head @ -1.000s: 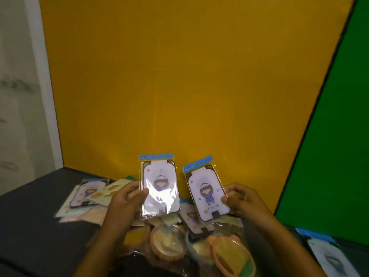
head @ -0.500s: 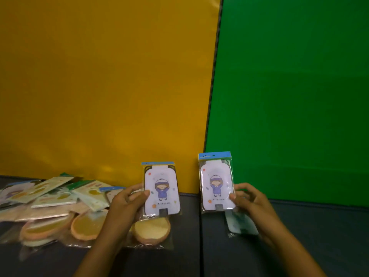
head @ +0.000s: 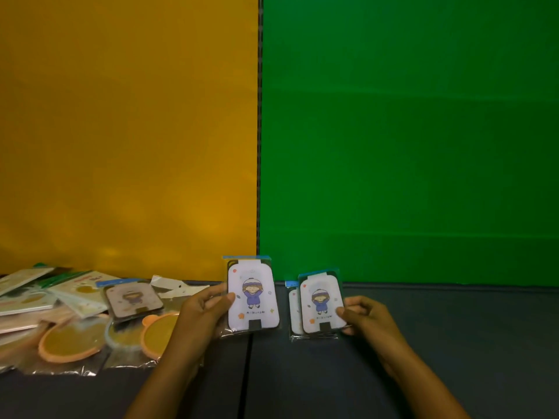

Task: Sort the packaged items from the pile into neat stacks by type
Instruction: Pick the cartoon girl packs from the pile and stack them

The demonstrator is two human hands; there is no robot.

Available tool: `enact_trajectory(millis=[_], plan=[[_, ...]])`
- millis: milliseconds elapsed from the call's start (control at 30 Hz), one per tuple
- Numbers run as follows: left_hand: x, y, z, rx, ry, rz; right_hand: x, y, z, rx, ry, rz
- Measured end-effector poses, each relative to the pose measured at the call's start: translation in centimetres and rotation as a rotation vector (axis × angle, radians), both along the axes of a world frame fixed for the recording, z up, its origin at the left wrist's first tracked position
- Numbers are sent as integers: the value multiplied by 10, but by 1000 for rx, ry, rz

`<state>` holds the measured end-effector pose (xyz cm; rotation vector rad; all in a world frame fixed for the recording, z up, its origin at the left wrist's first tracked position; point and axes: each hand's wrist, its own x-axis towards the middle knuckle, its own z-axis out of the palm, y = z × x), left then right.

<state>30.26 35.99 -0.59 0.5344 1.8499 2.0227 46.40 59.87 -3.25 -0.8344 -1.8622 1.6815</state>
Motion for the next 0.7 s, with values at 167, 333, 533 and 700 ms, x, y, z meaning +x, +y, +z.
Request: enact_trajectory(millis=[167,333,533,700], plan=[[2,-1,-1,-14,5,25,-13,-1,-2,142,-106,-1],[3,-2,-3,-38,19,40,-25,0,-7,376,-229,-11],[0,3,-4,-41,4,39,-24,2,-14,530,-326,16],[2,16,-2,-32,-17,14,-22,6,-14,636,-332,49]])
